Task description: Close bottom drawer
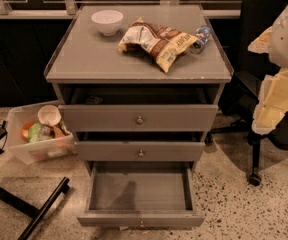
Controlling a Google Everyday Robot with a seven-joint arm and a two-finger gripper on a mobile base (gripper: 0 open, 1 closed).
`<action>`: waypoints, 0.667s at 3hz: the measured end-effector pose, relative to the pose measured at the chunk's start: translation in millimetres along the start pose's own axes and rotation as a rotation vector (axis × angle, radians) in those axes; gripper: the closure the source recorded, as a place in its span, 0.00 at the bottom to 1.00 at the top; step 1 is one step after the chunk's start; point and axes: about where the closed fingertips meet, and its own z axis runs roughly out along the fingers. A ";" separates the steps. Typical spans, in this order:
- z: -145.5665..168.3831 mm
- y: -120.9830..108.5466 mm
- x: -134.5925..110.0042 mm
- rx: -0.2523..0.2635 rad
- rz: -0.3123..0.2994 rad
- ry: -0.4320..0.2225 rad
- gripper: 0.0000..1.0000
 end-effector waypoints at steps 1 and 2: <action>0.0 0.0 0.0 0.000 0.000 0.000 0.00; 24.9 2.5 5.2 -0.013 0.020 -0.059 0.00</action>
Offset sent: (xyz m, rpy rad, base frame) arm 0.0146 -0.0051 -0.0948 0.2326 0.0146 -0.0082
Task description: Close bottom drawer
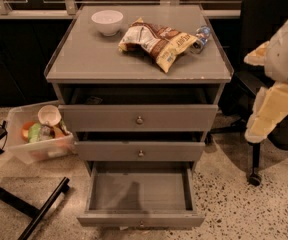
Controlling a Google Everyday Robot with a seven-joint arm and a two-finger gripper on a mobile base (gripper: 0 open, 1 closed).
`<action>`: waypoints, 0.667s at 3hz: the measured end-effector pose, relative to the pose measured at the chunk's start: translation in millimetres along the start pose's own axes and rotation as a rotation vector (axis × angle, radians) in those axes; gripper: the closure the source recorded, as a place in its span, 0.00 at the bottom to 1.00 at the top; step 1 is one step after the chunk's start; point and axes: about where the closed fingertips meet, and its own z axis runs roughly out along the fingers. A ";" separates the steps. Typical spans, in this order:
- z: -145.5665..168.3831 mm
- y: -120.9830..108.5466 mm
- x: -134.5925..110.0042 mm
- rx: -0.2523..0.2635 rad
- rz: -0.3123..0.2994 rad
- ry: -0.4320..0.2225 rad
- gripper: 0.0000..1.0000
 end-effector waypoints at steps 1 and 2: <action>69.2 21.7 18.0 -0.061 0.039 -0.121 0.00; 161.5 46.1 34.6 -0.131 0.115 -0.181 0.00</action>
Offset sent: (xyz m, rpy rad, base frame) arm 0.0519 0.0205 -0.2879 0.3705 -0.0210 -0.1598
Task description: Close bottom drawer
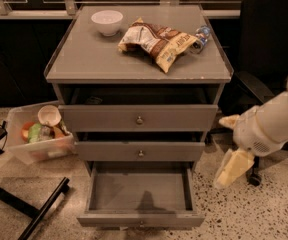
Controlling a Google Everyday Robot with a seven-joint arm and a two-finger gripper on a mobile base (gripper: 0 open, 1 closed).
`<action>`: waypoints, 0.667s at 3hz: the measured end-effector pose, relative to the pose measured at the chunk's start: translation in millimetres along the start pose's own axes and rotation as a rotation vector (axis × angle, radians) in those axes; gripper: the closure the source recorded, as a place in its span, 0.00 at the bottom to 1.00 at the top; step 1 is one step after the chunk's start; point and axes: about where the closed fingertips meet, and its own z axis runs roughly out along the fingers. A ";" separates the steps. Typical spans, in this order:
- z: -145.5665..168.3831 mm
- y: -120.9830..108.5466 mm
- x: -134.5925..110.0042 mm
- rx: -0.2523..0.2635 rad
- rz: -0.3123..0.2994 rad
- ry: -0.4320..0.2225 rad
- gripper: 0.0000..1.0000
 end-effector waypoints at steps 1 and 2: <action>12.2 -12.4 0.2 0.047 0.008 -0.019 0.00; 12.3 -12.4 0.2 0.047 0.008 -0.019 0.00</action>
Offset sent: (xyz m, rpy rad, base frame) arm 0.0120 0.0005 -0.0149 0.0082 -0.0322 -0.0259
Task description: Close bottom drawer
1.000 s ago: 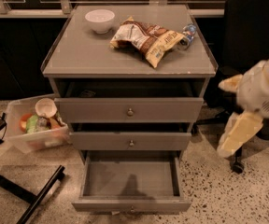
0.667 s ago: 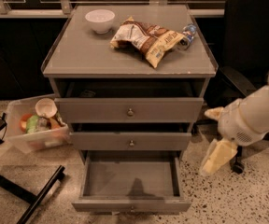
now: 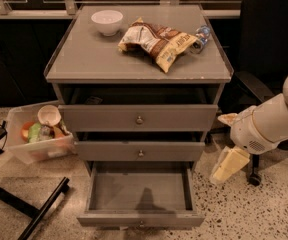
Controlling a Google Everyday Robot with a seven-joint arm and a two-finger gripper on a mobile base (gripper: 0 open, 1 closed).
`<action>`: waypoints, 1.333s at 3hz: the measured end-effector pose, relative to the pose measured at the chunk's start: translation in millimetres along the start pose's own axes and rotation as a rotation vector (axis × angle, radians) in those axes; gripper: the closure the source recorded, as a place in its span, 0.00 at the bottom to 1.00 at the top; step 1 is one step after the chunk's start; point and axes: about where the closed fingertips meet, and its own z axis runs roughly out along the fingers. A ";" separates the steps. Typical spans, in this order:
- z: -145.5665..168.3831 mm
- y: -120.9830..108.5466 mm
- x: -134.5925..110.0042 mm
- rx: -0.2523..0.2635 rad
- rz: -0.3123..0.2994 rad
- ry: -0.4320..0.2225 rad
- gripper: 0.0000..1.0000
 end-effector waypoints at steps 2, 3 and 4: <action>104.5 -3.3 63.9 -0.139 0.037 -0.077 0.00; 177.7 2.9 111.3 -0.217 0.084 -0.115 0.19; 248.9 17.1 150.3 -0.270 0.124 -0.147 0.42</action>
Offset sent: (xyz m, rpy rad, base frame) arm 0.0210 -0.0280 -0.2420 0.2407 0.2183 0.0510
